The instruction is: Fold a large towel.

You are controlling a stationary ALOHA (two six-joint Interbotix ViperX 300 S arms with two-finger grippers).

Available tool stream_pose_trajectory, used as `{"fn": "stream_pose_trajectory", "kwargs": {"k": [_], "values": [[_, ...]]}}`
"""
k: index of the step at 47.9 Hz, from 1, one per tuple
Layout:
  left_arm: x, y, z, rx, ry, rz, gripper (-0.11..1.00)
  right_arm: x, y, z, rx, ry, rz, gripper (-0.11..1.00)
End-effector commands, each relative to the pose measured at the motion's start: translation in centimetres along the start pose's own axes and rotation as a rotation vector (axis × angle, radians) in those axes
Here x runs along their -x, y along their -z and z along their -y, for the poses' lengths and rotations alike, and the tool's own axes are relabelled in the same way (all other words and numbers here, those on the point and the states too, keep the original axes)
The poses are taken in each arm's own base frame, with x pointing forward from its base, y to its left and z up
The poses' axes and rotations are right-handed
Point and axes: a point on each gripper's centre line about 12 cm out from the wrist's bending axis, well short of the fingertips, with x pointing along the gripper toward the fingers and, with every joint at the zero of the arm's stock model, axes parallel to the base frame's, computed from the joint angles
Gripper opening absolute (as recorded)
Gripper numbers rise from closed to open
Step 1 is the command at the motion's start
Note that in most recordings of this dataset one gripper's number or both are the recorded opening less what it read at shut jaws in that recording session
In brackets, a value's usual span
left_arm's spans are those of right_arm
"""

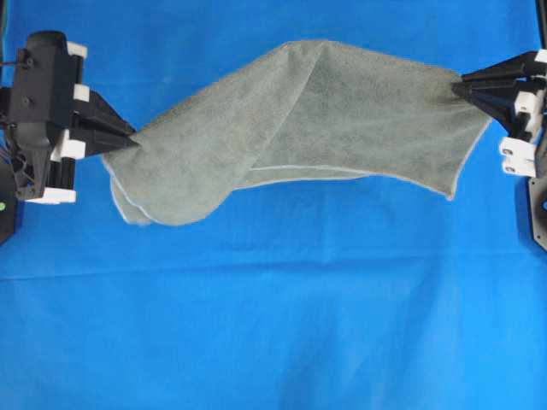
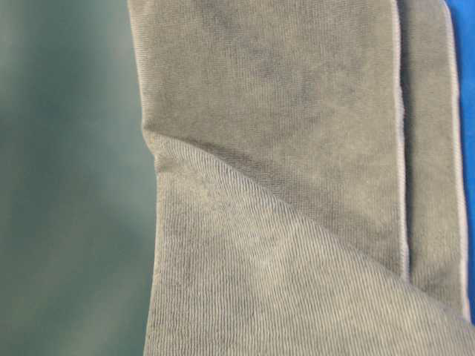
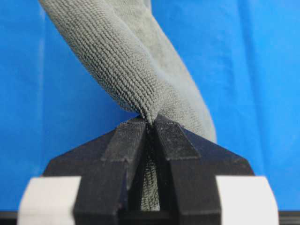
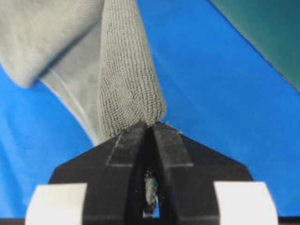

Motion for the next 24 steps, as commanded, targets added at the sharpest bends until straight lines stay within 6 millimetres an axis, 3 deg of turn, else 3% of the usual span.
{"fn": "stream_pose_trajectory", "kwargs": {"k": [1, 24], "values": [[0.6, -1.0, 0.6, 0.005, 0.022, 0.043, 0.02, -0.2, -1.2, 0.4, -0.010, 0.041, 0.011, 0.04], [1.6, -6.0, 10.9, -0.100, 0.319, 0.419, 0.02, -6.0, -3.5, 8.4, -0.004, 0.451, -0.063, 0.04]]}}
